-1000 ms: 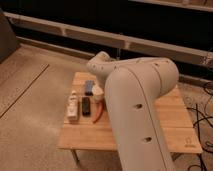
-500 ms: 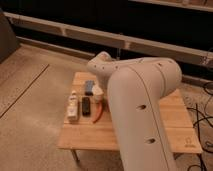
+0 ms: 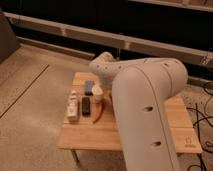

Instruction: Drag the ceramic bowl in a circle

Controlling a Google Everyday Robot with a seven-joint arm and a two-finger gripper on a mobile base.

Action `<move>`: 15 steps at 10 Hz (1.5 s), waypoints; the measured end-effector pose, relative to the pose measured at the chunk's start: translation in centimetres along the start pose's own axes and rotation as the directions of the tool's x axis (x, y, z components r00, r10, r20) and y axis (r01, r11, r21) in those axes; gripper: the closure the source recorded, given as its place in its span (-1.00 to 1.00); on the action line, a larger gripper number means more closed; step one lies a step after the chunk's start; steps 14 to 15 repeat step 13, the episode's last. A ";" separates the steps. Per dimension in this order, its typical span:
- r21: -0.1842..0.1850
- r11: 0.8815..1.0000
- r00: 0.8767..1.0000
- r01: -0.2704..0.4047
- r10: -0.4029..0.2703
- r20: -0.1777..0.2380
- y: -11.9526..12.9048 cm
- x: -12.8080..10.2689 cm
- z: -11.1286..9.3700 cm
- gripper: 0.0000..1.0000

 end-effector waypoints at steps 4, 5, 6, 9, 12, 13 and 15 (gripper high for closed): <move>-0.037 0.999 1.000 -0.026 0.026 0.009 0.3 0.4 -0.8 -0.23; -0.061 0.998 0.999 -0.031 0.032 0.026 0.7 0.6 -1.7 -0.23; -0.079 0.996 0.999 -0.029 0.032 0.040 1.2 0.9 -2.5 -0.23; -0.124 0.992 0.995 0.022 -0.010 0.100 3.4 3.3 -6.0 -0.23; -0.135 0.990 0.992 0.049 -0.032 0.119 4.3 4.4 -7.2 -0.23; -0.136 0.990 0.992 0.049 -0.032 0.120 4.3 4.4 -7.2 -0.23; -0.136 0.990 0.992 0.049 -0.032 0.120 4.3 4.4 -7.2 -0.23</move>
